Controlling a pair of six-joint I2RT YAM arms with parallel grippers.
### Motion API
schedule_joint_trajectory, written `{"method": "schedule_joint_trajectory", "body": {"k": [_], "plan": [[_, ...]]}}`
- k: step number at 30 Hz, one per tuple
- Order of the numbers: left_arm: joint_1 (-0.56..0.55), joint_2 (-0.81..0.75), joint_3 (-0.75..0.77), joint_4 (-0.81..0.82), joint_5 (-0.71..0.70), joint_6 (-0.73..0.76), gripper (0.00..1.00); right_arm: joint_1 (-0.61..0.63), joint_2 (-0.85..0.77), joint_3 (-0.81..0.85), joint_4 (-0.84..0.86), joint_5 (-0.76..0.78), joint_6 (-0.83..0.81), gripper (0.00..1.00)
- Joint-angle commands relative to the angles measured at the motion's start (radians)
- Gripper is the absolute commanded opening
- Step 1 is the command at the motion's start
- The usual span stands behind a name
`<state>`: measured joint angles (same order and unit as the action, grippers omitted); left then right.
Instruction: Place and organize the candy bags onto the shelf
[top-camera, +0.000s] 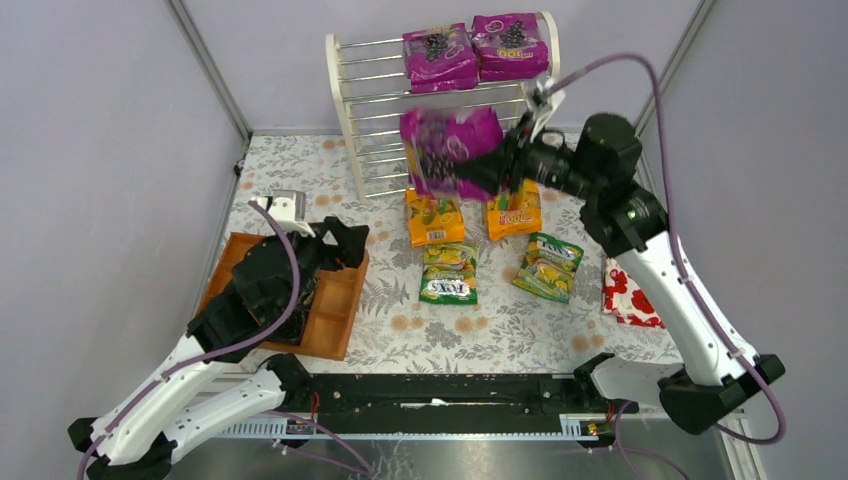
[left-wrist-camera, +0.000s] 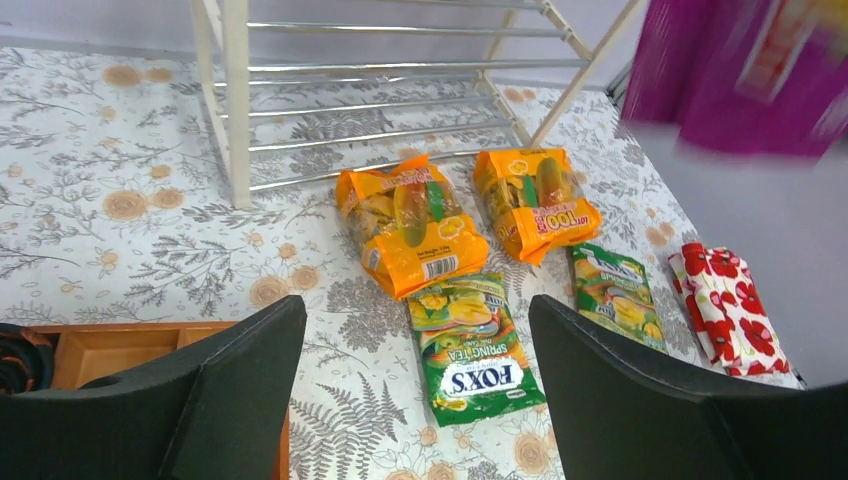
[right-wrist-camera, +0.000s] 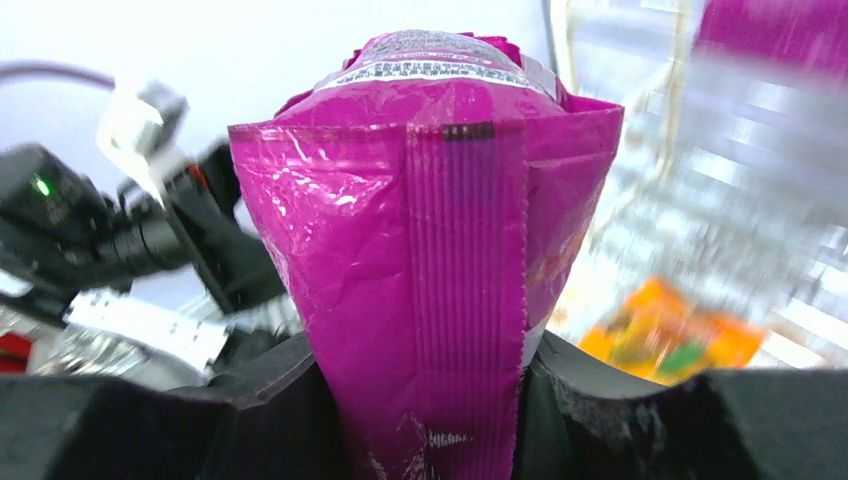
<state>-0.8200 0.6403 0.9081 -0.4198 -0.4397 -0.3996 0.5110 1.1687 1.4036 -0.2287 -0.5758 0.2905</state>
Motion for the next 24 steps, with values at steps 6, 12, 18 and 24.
{"method": "schedule_joint_trajectory", "body": {"k": [6, 12, 18, 24], "plan": [[0.004, -0.027, -0.073, 0.017, -0.020, -0.032, 0.88, 0.007, 0.388, 0.580, 0.342, 0.051, -0.153, 0.50], [0.004, -0.014, -0.132, 0.034, -0.005, -0.047, 0.88, 0.007, 0.670, 0.941, 0.375, 0.120, -0.244, 0.50], [0.004, -0.005, -0.167, 0.028, -0.021, -0.035, 0.89, 0.018, 0.840, 1.111, 0.472, 0.218, -0.318, 0.49], [0.004, 0.026, -0.190, 0.036, -0.026, -0.033, 0.89, 0.102, 0.922, 1.147, 0.491, 0.361, -0.476, 0.49]]}}
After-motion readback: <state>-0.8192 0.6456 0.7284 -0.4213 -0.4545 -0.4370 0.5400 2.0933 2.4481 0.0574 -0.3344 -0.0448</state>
